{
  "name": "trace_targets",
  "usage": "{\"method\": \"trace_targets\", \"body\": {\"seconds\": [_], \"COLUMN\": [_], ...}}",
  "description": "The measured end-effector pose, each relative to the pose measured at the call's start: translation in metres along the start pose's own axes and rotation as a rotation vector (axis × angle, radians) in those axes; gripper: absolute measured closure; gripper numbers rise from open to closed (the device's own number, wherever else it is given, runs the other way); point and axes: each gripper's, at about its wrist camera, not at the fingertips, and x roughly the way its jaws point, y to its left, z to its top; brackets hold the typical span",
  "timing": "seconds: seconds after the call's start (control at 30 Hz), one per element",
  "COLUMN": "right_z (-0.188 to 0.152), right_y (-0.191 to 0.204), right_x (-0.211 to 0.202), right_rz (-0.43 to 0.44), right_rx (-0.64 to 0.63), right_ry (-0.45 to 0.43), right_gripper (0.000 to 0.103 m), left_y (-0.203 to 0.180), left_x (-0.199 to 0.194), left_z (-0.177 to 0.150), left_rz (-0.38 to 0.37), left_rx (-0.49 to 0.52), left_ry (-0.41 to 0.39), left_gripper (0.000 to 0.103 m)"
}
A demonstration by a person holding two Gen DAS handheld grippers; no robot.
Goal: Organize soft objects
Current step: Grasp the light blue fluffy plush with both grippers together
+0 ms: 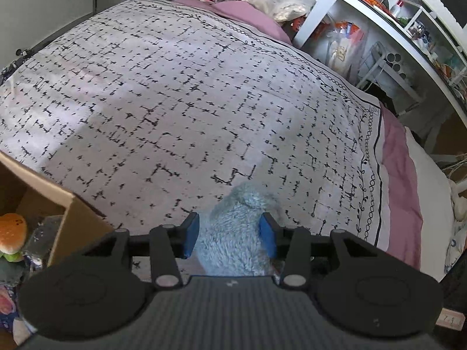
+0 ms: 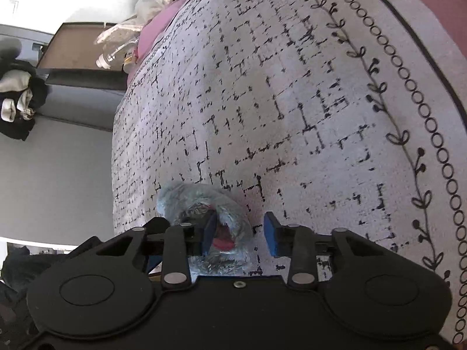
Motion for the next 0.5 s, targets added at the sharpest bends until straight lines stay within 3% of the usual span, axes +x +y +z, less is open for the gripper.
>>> {"method": "trace_targets", "body": {"seconds": [0.07, 0.17, 0.5], "right_z": [-0.002, -0.005, -0.006], "right_y": [0.002, 0.008, 0.007], "right_x": [0.004, 0.006, 0.006], "right_rz": [0.012, 0.008, 0.015], "right_rx": [-0.001, -0.018, 0.003], "right_ry": [0.016, 0.013, 0.014], "right_gripper": [0.083, 0.086, 0.087], "left_y": [0.003, 0.005, 0.006], "left_x": [-0.002, -0.004, 0.007], "left_z": [0.000, -0.001, -0.009], "left_rz": [-0.004, -0.008, -0.012], "left_rx": [0.003, 0.014, 0.022], "left_ry": [-0.001, 0.004, 0.006], "left_gripper": [0.059, 0.059, 0.060]}}
